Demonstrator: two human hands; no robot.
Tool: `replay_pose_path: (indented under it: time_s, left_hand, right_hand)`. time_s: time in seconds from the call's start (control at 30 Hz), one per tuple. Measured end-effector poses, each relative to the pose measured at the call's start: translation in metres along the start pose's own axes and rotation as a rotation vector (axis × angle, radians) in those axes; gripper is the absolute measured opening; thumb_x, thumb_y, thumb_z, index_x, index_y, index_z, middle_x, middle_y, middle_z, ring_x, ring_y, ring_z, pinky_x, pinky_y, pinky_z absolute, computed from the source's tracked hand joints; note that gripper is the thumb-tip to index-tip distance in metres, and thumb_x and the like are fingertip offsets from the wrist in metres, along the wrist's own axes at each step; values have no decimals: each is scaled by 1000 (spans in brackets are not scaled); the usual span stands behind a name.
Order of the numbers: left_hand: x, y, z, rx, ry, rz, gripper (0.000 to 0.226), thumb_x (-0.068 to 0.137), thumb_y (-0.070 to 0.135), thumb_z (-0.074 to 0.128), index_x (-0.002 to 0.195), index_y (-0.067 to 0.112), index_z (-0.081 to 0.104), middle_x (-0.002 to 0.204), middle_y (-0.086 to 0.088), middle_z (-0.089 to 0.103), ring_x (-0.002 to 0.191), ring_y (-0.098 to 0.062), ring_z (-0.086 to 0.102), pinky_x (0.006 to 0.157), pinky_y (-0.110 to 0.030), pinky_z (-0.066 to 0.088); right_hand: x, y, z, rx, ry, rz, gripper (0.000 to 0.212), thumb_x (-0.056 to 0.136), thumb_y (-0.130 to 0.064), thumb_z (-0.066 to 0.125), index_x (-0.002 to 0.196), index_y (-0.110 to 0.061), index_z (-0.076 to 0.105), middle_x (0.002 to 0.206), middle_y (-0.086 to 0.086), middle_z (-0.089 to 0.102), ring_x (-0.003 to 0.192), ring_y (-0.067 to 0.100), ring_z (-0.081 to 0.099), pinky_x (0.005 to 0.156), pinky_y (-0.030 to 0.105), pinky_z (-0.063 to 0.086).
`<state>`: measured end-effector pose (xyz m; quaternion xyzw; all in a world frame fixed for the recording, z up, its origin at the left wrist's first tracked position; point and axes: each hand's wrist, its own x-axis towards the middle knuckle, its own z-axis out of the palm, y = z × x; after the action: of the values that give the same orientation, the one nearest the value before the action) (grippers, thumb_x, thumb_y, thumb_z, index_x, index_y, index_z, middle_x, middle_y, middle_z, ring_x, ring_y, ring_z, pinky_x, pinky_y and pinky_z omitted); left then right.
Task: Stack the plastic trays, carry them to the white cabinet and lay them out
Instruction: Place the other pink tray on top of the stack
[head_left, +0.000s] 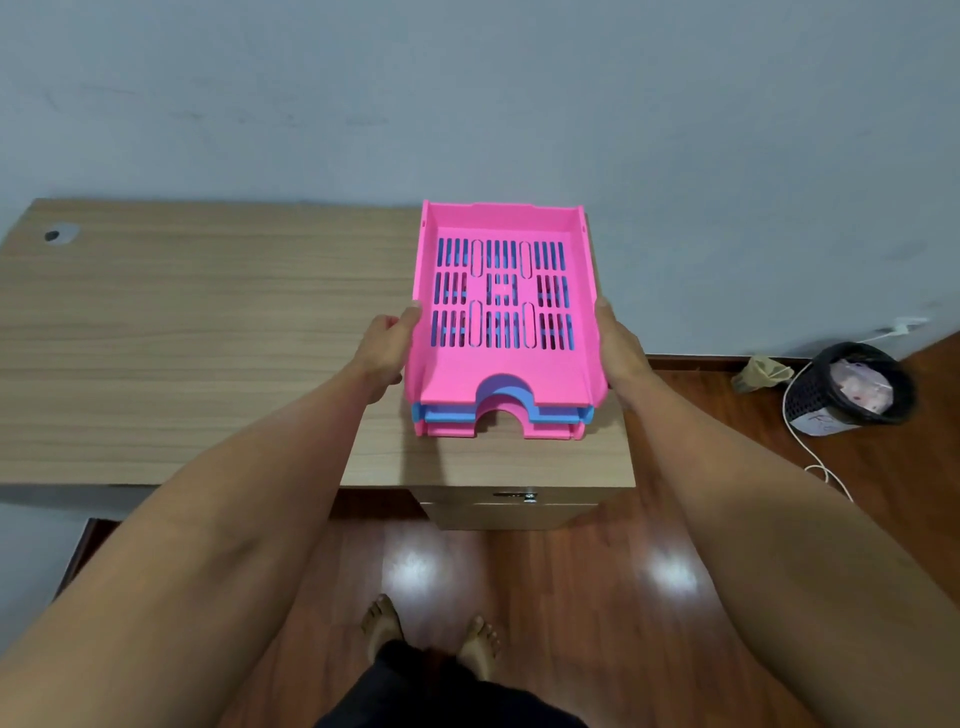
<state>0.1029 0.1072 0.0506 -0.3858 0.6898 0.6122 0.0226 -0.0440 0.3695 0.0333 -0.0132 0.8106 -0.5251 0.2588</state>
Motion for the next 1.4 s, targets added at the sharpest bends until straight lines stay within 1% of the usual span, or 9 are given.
replay_pose_path:
  time_s: [0.1,0.27,0.33,0.47,0.63,0.83,1.07,1.13,1.4]
  left_hand:
    - [15,-3,3,-43,-40,-18,65,103,60,32,132,9,58,121,-13,68,104,-32,68,72,-39,55]
    - [34,-15,7,-183,-120,-31,58,99,66,38,125,24,68,124,-8,70,117,-32,64,108,-57,46]
    - [38,-22,8,-304,-222,-49,67,98,67,39,136,17,61,135,-14,65,126,-39,60,110,-60,44]
    - [40,-29,14,-495,-381,-75,69,100,65,34,137,11,55,107,-10,72,97,-33,71,86,-46,59]
    - [40,-30,16,-567,-354,-75,77,99,63,40,150,7,43,105,-11,66,98,-35,65,94,-48,53]
    - [32,-23,12,-709,-348,-131,75,97,59,48,152,9,41,102,-9,62,95,-32,63,89,-46,52]
    - [-3,15,-28,-780,-335,-56,56,96,57,53,130,13,58,98,-6,66,88,-28,69,77,-39,61]
    - [-15,26,-43,-794,-323,-13,54,96,57,53,127,14,60,96,-5,67,86,-28,70,76,-39,62]
    - [-60,24,-112,-878,-230,86,56,95,57,55,131,14,59,98,-6,71,88,-29,72,75,-40,62]
  right_hand:
    - [10,2,-2,113,-96,29,57,91,-81,31,91,-47,76,92,-6,80,84,11,78,90,43,57]
    - [28,11,-1,424,-263,100,68,95,-71,42,134,-21,64,131,18,68,122,40,64,108,63,43]
    - [29,15,0,513,-303,138,72,94,-70,48,141,-16,58,132,19,66,121,43,62,106,62,45]
    - [31,20,2,620,-323,194,75,88,-69,59,139,-14,59,123,16,70,107,35,67,97,52,53]
    - [31,15,2,613,-177,183,70,89,-55,65,139,-8,58,141,26,57,113,41,61,111,64,39]
    - [25,9,7,572,-62,208,66,82,-52,73,128,-5,66,128,25,68,121,46,63,107,61,46]
    - [3,-49,16,518,-71,110,42,75,-53,77,95,-17,77,89,11,80,78,28,75,85,46,61]
    - [-4,-68,23,510,-88,66,42,73,-54,78,94,-18,77,86,8,80,75,26,76,78,42,61]
    - [-37,-128,77,453,-166,3,72,65,-58,77,115,-7,73,102,15,78,85,31,73,95,55,57]
